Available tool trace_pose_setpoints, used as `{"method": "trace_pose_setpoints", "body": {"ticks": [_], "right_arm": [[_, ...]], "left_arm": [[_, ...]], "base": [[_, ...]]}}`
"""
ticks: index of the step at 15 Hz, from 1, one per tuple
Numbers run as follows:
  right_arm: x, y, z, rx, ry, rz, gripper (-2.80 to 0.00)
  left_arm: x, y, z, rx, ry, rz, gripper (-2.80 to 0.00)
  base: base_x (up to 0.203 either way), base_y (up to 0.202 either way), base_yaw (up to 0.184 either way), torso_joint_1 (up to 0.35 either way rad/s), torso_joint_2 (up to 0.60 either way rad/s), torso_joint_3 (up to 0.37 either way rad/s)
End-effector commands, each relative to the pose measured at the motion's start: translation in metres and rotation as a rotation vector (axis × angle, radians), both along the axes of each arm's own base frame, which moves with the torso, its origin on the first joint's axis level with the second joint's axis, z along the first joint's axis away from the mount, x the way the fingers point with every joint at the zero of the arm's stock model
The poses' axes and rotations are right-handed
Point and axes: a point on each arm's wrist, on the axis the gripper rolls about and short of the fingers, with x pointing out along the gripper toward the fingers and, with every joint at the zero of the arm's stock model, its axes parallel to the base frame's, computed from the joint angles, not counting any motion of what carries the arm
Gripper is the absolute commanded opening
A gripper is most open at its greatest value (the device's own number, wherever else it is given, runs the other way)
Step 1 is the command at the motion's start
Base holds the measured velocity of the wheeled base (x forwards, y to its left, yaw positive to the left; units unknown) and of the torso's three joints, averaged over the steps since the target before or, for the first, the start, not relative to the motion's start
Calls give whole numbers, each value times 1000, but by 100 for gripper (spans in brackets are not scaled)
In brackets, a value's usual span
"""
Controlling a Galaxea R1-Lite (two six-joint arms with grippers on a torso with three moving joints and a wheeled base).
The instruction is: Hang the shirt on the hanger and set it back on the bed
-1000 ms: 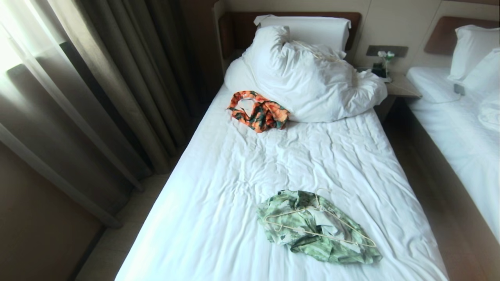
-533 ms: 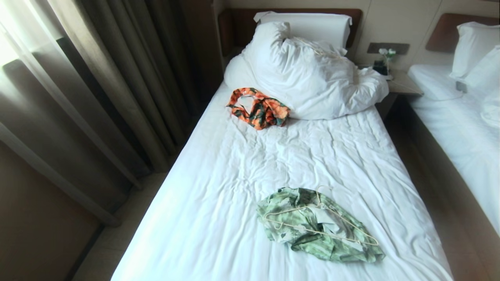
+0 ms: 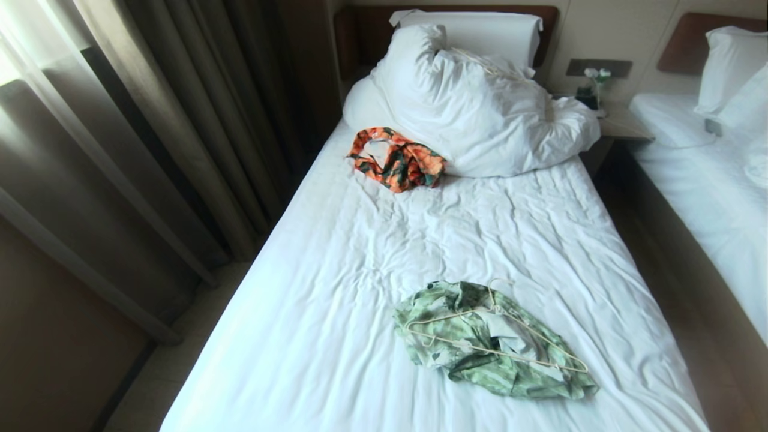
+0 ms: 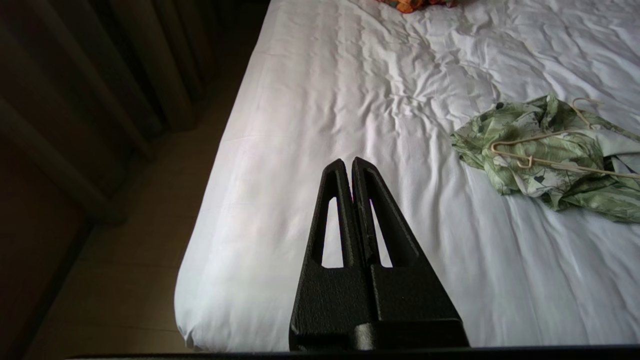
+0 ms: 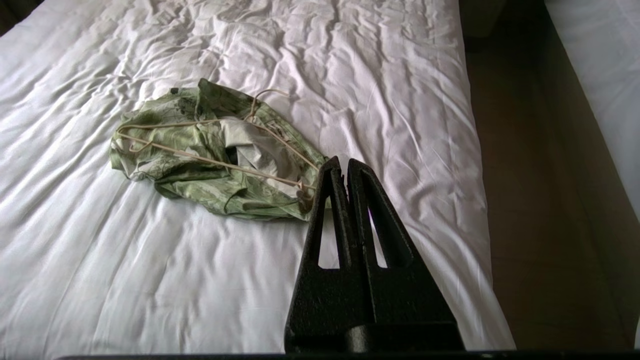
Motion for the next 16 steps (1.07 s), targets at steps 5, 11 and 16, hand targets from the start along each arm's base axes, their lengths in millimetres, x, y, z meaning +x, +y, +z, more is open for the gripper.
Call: {"method": "trace_pose_setpoints", "body": {"ticks": [5, 11, 16], "right_arm": [[1, 0, -3, -30, 11, 3, -280], [1, 0, -3, -25, 13, 4, -280], [1, 0, -3, -22, 13, 2, -280]], "left_arm": [[0, 0, 0, 0, 2, 1, -280], [0, 0, 0, 0, 1, -1, -280], [0, 0, 0, 0, 1, 0, -280]], "base": [[0, 0, 0, -140, 339, 206], [0, 0, 0, -153, 398, 249], [0, 0, 0, -178, 537, 351]]}}
